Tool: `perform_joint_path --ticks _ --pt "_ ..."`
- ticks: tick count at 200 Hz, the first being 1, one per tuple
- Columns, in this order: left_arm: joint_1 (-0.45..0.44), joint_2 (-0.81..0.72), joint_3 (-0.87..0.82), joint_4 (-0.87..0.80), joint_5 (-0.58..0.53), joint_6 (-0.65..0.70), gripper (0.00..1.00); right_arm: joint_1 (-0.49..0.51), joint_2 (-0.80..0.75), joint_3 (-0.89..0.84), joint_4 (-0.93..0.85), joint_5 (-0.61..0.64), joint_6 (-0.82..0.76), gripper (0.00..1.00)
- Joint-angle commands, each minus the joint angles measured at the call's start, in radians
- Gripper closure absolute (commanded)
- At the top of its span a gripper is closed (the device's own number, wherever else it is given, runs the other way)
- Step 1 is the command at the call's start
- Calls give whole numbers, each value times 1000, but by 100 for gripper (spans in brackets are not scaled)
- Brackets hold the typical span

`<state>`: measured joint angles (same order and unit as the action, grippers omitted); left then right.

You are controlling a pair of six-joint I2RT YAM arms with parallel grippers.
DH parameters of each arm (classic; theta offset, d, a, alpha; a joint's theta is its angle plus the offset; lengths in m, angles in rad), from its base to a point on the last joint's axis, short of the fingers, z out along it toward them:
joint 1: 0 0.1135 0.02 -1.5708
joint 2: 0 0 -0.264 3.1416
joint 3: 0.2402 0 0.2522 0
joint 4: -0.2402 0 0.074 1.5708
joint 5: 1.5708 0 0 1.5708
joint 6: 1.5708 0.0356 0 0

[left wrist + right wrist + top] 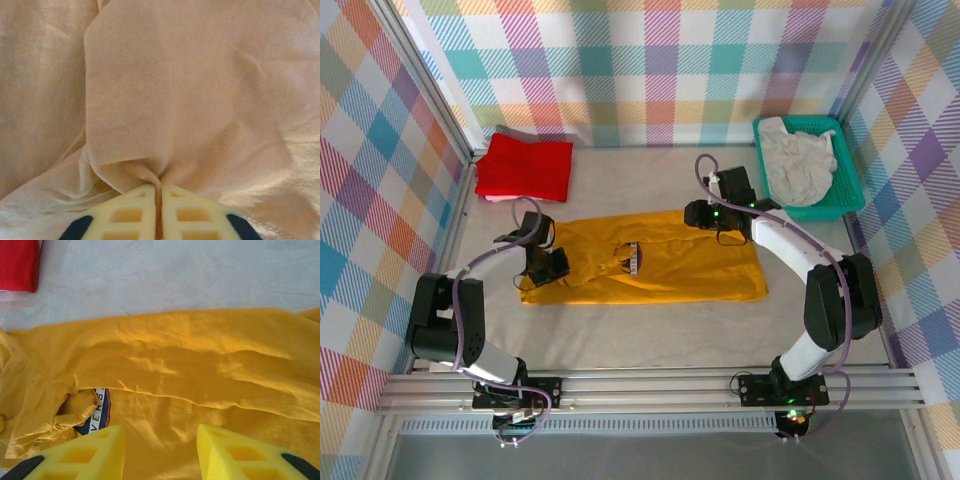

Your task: Fold and stack the t-shirts

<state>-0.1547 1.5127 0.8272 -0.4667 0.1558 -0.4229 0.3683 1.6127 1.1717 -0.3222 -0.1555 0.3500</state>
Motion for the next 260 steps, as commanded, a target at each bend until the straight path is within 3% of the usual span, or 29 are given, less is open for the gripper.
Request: perform_joint_path --ticks 1,44,98,115,137,149,171,184,201,242,260 --pt "-2 -32 32 -16 -19 19 97 6 -10 7 18 -26 -11 58" --pt "-2 -72 91 -122 -24 26 100 6 -20 4 7 -15 -16 58" --pt "-1 -144 164 -292 65 23 98 6 -23 -1 -1 -4 -22 58" --pt "1 -182 156 -322 48 20 87 6 -24 -1 -4 -3 -23 57" --pt "4 -204 133 -345 7 23 86 6 -25 -6 -2 2 -23 57" --pt "4 -220 104 -333 -46 14 72 6 -23 -4 -3 1 -23 57" --pt "-3 -233 89 -296 -86 8 74 6 -21 -4 -3 -7 -22 57" --pt "-30 -220 118 -293 -115 10 63 6 -21 -3 -7 -9 -23 57" --pt "-88 -192 159 -283 -141 23 65 6 -25 -6 -9 -9 -22 57" --pt "-252 -60 227 -149 -59 112 59 6 -26 -12 3 -21 -4 57" --pt "-326 47 250 -160 -154 136 55 6 -30 -12 6 -27 1 57"
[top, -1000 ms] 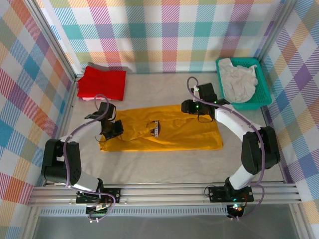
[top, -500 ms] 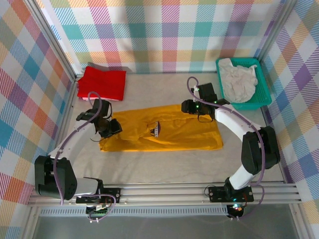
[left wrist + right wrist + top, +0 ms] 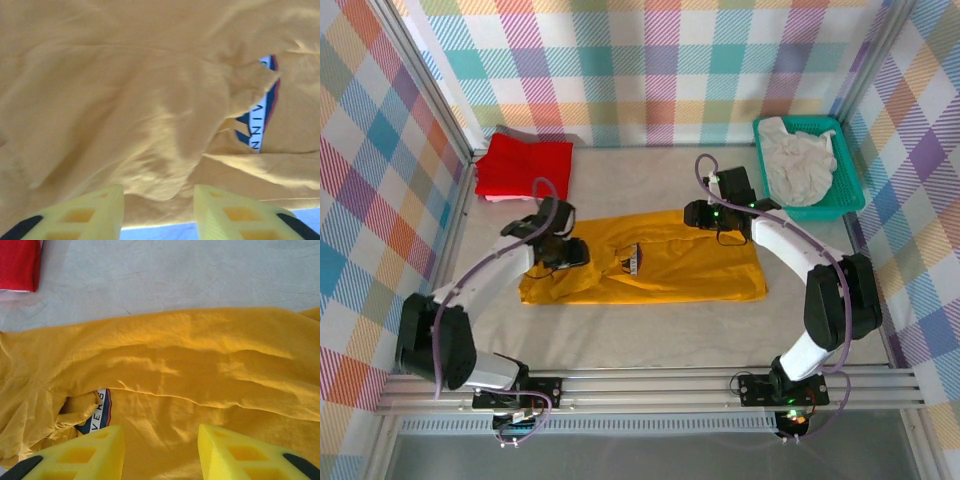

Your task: Fold and stack the t-shirts

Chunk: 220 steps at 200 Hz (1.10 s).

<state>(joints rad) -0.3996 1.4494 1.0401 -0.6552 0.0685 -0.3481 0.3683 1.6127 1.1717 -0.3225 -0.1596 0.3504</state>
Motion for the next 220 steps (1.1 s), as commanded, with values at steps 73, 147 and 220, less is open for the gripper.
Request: perform_joint_path --ticks 73,147,220 --pt "-108 274 56 101 -136 77 74 6 -41 -17 3 -12 -2 57" --pt "-108 169 71 -31 -133 82 91 5 -51 -17 -9 9 -17 56" --pt "-105 119 78 -98 4 152 84 6 -43 -15 -10 14 -19 56"
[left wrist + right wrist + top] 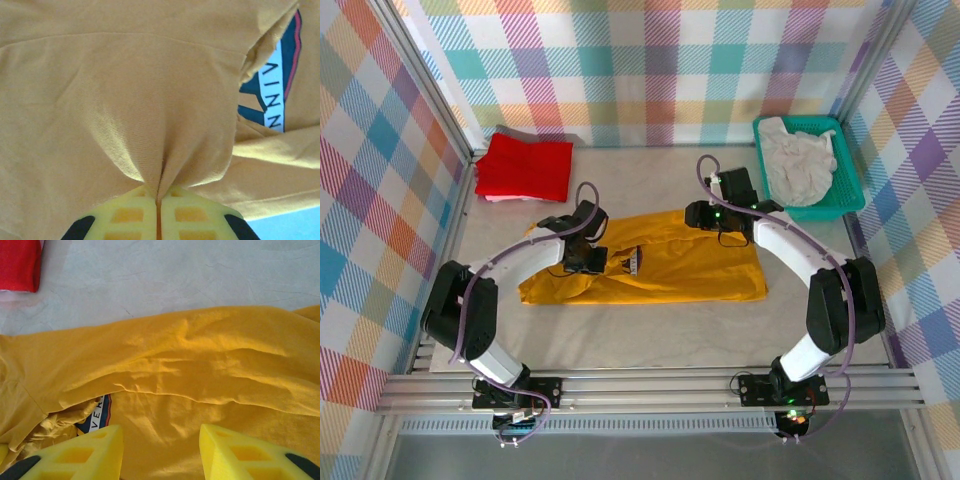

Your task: Fold and stack the t-shirts

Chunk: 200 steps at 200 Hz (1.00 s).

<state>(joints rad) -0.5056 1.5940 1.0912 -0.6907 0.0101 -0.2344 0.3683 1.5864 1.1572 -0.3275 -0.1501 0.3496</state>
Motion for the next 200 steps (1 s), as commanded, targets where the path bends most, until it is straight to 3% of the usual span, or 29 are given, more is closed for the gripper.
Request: perform_joint_path --ticks 1,10,17,49,77,105,119,148,173,189,200 --pt "1 -27 27 -62 61 38 82 6 -17 0 -5 4 -18 56" --pt "1 -40 28 -59 63 41 65 6 -17 2 -8 4 -19 56" --pt "1 -55 23 -50 58 44 59 6 -19 3 -10 7 -20 56" --pt "57 -109 -28 23 43 14 60 6 -23 6 -10 11 -23 55" --pt "145 -59 -56 76 12 -47 66 6 -10 7 -19 26 -22 55" --pt "163 -26 -83 140 99 -85 66 6 14 41 -105 57 -25 55" --pt "148 -18 -102 141 54 -93 62 6 12 29 -116 51 -28 53" --pt "203 14 -170 187 -3 -155 66 -3 43 12 -159 118 16 52" --pt "257 63 -210 273 19 -194 68 -11 133 95 -257 171 28 62" --pt "270 118 -198 296 32 -215 72 -33 211 170 -310 202 34 84" --pt "275 152 -192 319 50 -228 73 -43 264 220 -330 236 35 87"
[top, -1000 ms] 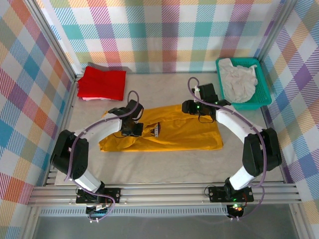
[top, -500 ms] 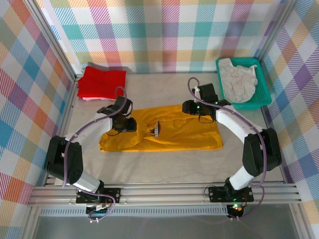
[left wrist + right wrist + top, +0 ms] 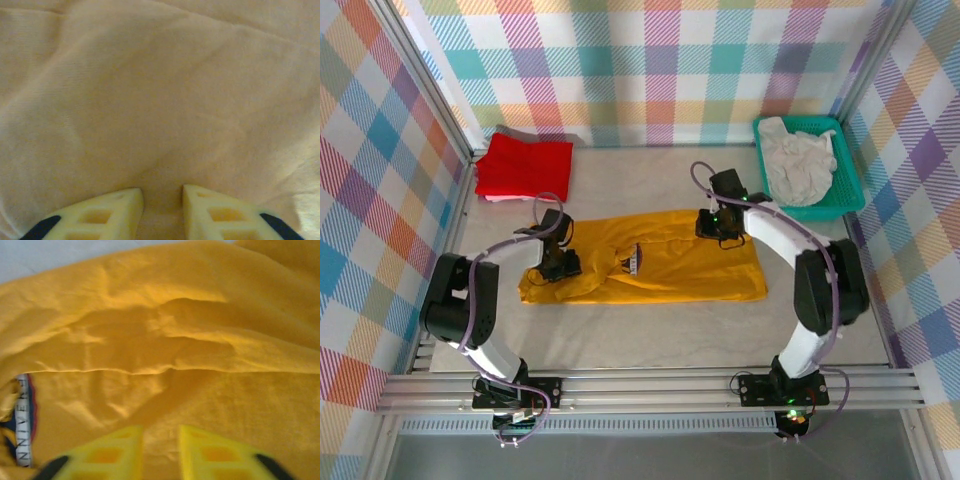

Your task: Fold and stack the t-shirts

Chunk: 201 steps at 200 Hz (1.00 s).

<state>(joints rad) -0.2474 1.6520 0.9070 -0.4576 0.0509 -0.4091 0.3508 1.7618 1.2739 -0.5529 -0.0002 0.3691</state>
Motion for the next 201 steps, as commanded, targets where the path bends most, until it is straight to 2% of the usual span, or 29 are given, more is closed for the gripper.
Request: perform_joint_path --ticks 1,17,37,59,74,97,126,149,172,201 --pt "16 97 -8 87 12 -55 73 -27 93 108 -105 87 17 88" --pt "20 121 -15 118 23 -88 75 -44 176 179 -113 105 14 98" --pt "19 143 -5 132 20 -103 75 -49 285 269 -153 138 1 98" --pt "12 181 37 118 31 -86 80 -80 373 295 -162 77 19 100" --pt "1 200 71 107 14 -72 80 -79 373 257 -160 84 22 100" --pt "-2 249 170 80 1 -50 80 -66 270 101 -105 67 33 100" --pt "-10 373 413 1 -20 2 79 -30 124 -86 -113 55 49 100" --pt "-20 515 655 -90 13 32 79 2 9 -222 -104 3 89 100" --pt "-44 659 916 -198 66 74 79 76 -82 -327 -100 -28 125 100" --pt "-75 834 1226 -264 101 161 77 225 -150 -437 -18 -192 175 99"
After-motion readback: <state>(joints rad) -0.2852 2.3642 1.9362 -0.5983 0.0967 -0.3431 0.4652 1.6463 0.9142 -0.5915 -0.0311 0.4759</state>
